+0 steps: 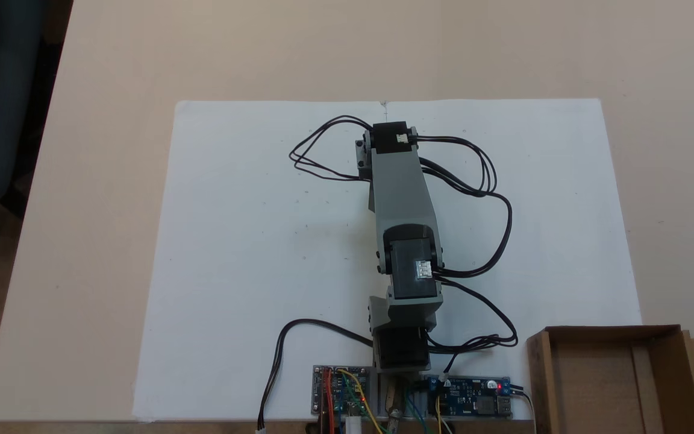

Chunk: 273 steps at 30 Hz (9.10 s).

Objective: Grasp a green dice and put it in the bin.

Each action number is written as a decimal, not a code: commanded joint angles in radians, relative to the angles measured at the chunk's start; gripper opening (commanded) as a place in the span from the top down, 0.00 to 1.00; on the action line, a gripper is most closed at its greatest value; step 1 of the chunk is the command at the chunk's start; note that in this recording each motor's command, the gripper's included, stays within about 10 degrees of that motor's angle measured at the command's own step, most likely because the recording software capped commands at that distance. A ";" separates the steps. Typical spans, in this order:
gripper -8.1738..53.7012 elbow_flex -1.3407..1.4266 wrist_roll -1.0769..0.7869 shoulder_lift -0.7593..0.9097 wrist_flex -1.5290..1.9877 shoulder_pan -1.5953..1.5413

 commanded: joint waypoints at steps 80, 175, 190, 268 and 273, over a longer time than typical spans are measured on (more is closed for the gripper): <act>0.66 -0.118 0.032 -0.118 -0.167 0.087; 0.19 -0.549 -0.118 0.279 -0.227 0.893; 0.17 -0.155 -0.121 0.443 -0.446 0.347; 0.15 1.212 -0.184 0.810 -2.218 0.083; 0.15 1.212 -0.184 0.810 -2.276 0.081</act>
